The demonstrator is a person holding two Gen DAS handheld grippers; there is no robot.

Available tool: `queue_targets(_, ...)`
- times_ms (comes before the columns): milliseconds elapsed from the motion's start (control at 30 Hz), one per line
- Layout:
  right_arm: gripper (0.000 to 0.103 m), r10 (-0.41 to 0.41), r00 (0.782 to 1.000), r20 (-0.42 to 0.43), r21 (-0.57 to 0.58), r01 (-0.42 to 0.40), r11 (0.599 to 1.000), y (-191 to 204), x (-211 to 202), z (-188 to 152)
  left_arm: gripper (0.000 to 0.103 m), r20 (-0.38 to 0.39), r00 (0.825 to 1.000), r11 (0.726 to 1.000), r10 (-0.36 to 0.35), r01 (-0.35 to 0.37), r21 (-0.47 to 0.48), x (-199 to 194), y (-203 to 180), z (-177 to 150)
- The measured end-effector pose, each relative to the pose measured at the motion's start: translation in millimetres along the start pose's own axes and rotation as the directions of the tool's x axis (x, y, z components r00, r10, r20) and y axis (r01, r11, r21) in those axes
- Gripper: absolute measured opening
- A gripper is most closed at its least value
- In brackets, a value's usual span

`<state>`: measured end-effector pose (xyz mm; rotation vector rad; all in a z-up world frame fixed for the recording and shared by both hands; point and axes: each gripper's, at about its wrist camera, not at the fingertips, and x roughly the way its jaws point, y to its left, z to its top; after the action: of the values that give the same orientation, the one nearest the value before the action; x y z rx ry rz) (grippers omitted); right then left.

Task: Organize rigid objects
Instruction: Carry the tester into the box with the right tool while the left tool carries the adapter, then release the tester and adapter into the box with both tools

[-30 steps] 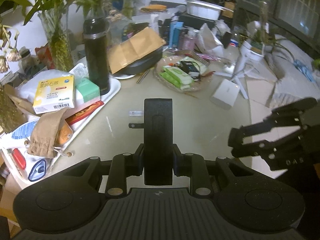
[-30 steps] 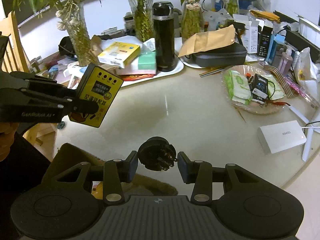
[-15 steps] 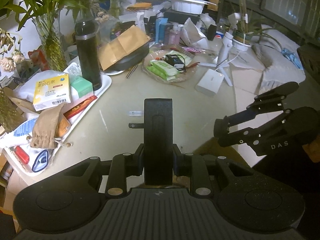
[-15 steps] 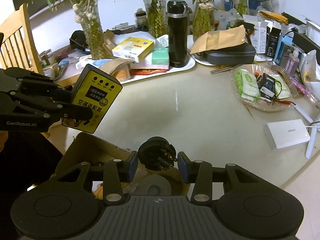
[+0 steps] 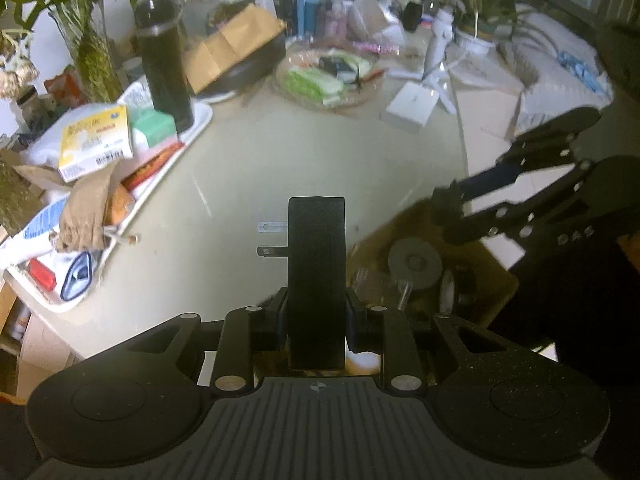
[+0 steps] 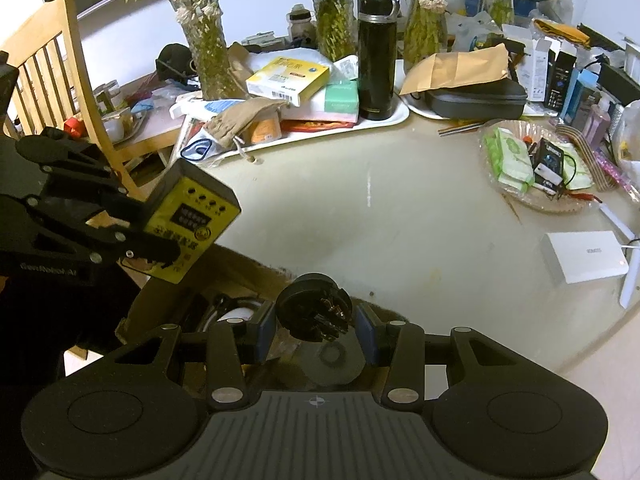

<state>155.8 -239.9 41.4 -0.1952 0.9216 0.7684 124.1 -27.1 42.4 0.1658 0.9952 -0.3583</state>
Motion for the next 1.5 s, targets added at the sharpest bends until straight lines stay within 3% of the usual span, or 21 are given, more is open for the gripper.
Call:
queue_targets(200, 0.046, 0.004, 1.0, -0.009, 0.003, -0.004, 1.0, 2.2, -0.2, -6.1, 0.026, -0.085, 0.996, 0.998, 0.023, -0.028, -0.054, 12.6, 3.5, -5.3)
queue_targets(367, 0.046, 0.008, 1.0, -0.012, 0.004, -0.008, 1.0, 4.2, -1.9, -9.5, 0.028, -0.15, 0.988, 0.986, 0.032, -0.056, -0.159, 18.8, 9.8, -9.0)
queue_targets(533, 0.046, 0.009, 1.0, -0.012, 0.007, -0.009, 1.0, 5.5, -2.5, -11.4, 0.032, -0.125, 0.992, 0.984, 0.009, -0.031, -0.176, 12.7, 8.3, -14.3)
queue_targets(1033, 0.046, 0.017, 0.999, -0.027, 0.027, -0.016, 1.0, 9.2, -2.9, -23.5, 0.034, -0.039, 0.999, 0.982, 0.039, -0.045, -0.185, -4.5, -1.5, -23.9)
queue_targets(1100, 0.046, 0.019, 0.999, -0.03, 0.027, -0.018, 0.999, 10.4, -1.6, -24.1, 0.047, -0.016, 0.999, 0.982, 0.041, -0.044, -0.186, -8.8, -1.7, -26.2)
queue_targets(1167, 0.046, 0.021, 0.999, -0.033, 0.024, -0.021, 1.0, 12.5, 0.1, -23.6, 0.051, 0.009, 0.999, 0.982, 0.047, -0.045, -0.185, -12.9, -2.1, -28.8)
queue_targets(1500, 0.048, 0.032, 0.999, 0.021, -0.001, -0.032, 0.999, 29.4, 10.8, 2.4, 0.053, 0.067, 0.997, 0.982, 0.043, -0.03, -0.185, -23.4, -2.6, -38.3)
